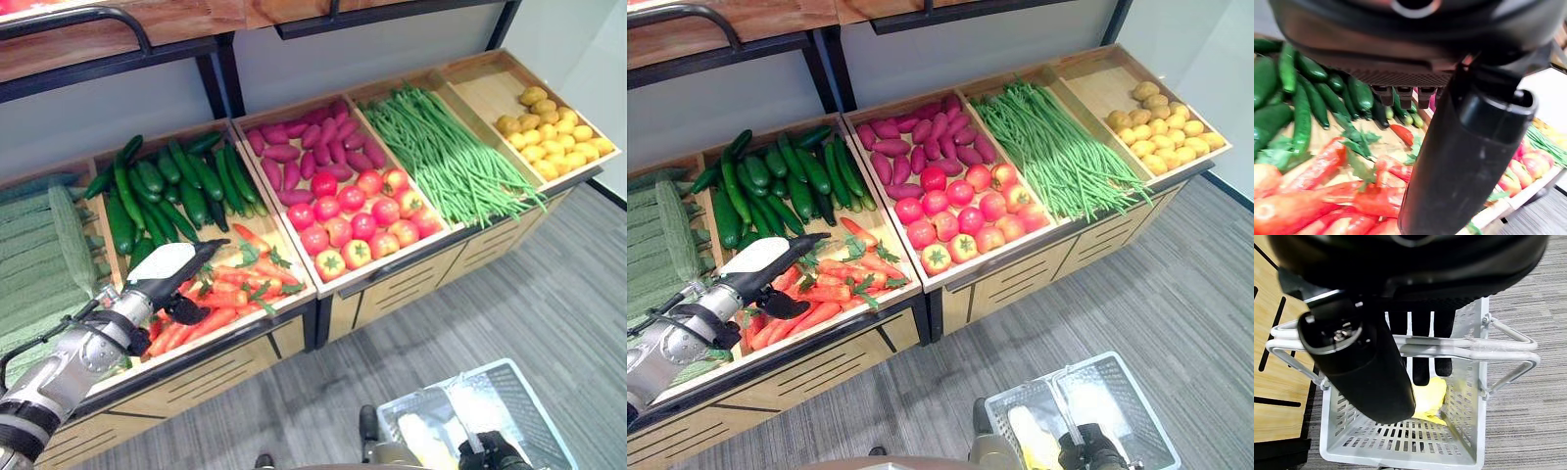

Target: Get the vegetables into the basket

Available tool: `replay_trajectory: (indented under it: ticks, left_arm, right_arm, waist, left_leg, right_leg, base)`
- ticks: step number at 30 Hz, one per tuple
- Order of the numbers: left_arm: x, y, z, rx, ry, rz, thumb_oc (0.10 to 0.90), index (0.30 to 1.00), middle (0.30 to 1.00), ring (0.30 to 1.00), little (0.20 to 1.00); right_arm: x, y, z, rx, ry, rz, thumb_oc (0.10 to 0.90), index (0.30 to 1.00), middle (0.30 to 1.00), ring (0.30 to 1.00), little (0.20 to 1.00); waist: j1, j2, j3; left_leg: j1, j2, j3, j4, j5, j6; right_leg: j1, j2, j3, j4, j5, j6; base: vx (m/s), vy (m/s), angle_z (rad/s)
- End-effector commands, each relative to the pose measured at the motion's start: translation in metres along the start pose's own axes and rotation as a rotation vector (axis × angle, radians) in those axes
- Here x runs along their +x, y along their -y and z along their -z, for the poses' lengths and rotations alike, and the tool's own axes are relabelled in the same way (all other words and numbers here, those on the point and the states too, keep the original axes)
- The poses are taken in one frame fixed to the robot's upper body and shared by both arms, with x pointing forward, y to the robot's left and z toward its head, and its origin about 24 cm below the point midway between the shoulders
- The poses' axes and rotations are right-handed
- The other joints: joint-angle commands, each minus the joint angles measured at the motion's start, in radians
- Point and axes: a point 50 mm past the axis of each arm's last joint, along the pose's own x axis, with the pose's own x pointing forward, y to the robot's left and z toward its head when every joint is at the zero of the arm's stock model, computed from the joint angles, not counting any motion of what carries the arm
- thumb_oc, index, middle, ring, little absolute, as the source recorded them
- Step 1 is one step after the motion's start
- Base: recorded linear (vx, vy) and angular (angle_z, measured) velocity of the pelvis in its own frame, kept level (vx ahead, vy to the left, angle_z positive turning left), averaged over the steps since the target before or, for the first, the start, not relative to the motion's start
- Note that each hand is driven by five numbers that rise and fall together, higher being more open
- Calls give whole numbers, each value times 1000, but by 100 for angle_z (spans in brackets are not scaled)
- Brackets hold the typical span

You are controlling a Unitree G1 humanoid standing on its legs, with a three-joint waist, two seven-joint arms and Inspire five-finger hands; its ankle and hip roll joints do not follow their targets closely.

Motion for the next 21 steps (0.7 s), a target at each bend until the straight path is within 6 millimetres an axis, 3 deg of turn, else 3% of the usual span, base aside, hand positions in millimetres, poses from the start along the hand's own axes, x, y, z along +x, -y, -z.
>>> replay_trajectory:
  ticks: [1,10,21]
  left_arm:
    - [15,-62,-6,81,56,-172,900,1000,1000,1000,1000]
    - [29,-49,1,115,8,-129,900,1000,1000,1000,1000]
    - [34,-38,1,109,5,-89,900,1000,1000,1000,1000]
  right_arm:
    - [4,24,-17,-6,76,67,400,300,300,300,300]
    - [6,32,-28,-9,102,93,400,300,300,300,300]
    - [6,32,-26,-14,88,92,400,300,300,300,300]
  waist:
    - [-28,-49,-34]
    - [-37,-48,-17]
    - [-45,-42,-7]
  left_leg:
    - [-59,5,-16,1,16,-8]
    - [-68,9,-7,1,19,-7]
    - [-64,9,3,1,16,-7]
  right_leg:
    - [57,-103,-5,6,-46,113]
    - [39,-99,9,6,-42,113]
    - [36,-97,20,6,-44,111]
  base:
    - [2,-1,-7]
    - [-5,1,-5]
    - [2,1,-2]
